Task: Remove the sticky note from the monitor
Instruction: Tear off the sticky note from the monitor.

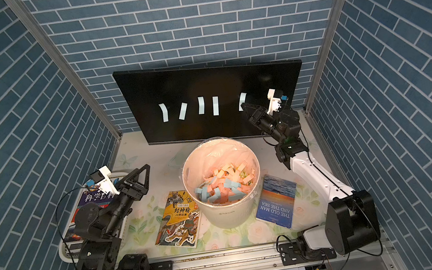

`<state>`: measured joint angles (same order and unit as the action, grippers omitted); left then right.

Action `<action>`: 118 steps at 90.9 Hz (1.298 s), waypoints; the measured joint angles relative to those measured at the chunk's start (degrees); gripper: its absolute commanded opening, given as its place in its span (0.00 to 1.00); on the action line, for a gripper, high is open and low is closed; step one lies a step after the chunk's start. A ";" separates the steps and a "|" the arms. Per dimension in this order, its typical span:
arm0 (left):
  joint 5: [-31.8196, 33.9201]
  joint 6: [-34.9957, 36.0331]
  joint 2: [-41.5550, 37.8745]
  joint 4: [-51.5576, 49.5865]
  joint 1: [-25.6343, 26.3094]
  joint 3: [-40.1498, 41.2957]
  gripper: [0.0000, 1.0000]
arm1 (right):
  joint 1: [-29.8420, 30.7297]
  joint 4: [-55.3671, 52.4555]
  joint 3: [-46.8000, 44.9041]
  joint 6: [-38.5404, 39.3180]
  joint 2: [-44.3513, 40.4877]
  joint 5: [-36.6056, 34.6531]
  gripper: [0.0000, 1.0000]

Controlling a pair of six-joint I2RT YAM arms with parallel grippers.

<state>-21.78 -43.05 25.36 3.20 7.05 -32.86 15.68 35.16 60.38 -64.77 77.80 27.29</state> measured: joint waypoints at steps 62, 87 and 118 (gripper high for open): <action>0.02 0.00 -1.05 -2.14 0.00 0.00 1.00 | 0.00 0.00 -0.02 0.04 -0.66 0.42 0.00; 0.02 -0.02 -1.57 -2.54 0.00 0.00 1.00 | 0.00 -0.15 -0.74 0.11 -3.28 0.55 0.00; -0.02 -0.28 -1.88 -2.56 0.00 0.00 1.00 | 0.00 -0.50 -4.50 0.61 -6.82 1.20 0.00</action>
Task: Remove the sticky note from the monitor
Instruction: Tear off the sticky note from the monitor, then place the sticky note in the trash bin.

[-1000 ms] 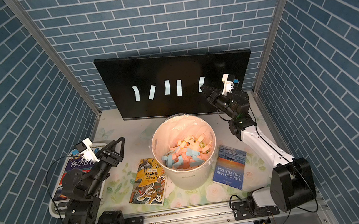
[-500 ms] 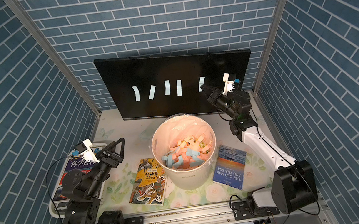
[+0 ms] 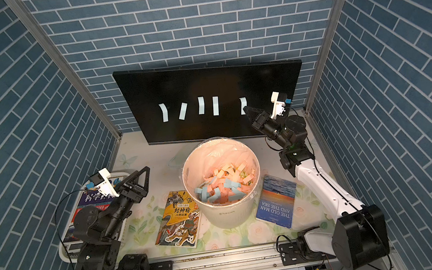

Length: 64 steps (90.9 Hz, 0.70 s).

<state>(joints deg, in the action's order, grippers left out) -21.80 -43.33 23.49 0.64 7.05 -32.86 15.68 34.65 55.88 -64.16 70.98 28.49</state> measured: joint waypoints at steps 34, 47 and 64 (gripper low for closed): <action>-0.35 -0.85 -0.52 0.00 0.00 0.00 1.00 | 1.22 -3.37 -4.81 3.02 -4.83 1.57 0.00; -0.35 -0.85 -0.79 0.00 0.00 0.00 1.00 | 2.34 -6.45 -5.09 5.46 -6.40 2.23 0.00; -0.35 -0.85 -0.76 0.00 0.00 -0.02 1.00 | 4.59 -11.67 -5.07 10.05 -8.90 2.64 0.00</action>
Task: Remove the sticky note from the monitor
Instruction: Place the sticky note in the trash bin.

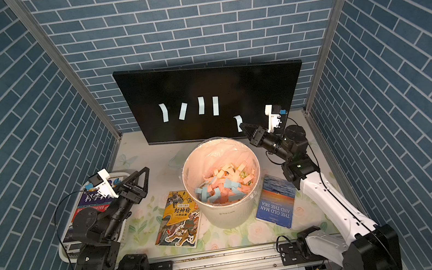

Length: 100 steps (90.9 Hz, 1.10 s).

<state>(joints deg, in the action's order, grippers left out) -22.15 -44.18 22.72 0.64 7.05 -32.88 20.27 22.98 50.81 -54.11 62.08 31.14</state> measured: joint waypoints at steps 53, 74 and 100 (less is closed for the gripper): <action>-0.04 -0.17 1.38 0.28 0.00 -0.79 1.00 | 11.69 -17.16 3.23 16.59 -2.93 -3.26 0.00; -0.04 0.00 1.40 -0.02 0.00 -1.68 1.00 | 16.85 -21.29 3.98 21.46 -3.13 -8.17 0.00; -0.04 0.28 1.16 -0.90 0.00 -2.36 1.00 | 22.99 -26.12 6.29 26.29 -3.06 -15.06 0.00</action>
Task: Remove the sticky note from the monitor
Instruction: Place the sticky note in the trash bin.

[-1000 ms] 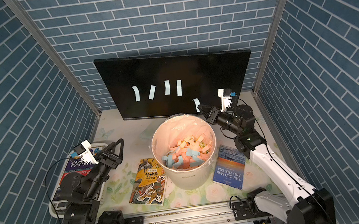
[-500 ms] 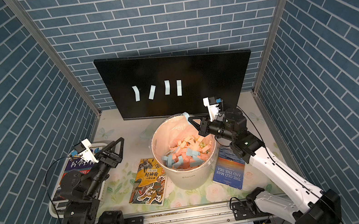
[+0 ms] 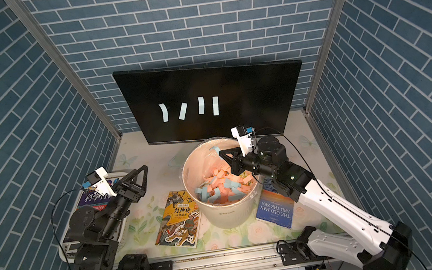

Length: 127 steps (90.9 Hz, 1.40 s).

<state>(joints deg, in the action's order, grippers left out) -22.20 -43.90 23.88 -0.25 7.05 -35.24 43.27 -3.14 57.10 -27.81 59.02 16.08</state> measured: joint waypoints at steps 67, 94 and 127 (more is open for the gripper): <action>0.11 0.79 -1.25 -1.68 0.00 -0.11 1.00 | 7.30 -5.92 3.34 5.60 1.88 -11.45 0.17; 0.15 0.83 -1.18 -1.57 0.00 -0.11 1.00 | 7.48 -5.95 3.39 5.81 1.88 -12.44 0.23; -0.04 0.26 0.50 0.74 0.00 0.50 1.00 | 7.50 -5.88 3.37 5.81 1.14 -12.26 0.28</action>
<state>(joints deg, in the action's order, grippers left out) -22.24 -43.64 24.38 0.49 7.05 -34.74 50.76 -9.02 60.47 -22.00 60.16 3.81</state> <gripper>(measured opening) 0.999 0.270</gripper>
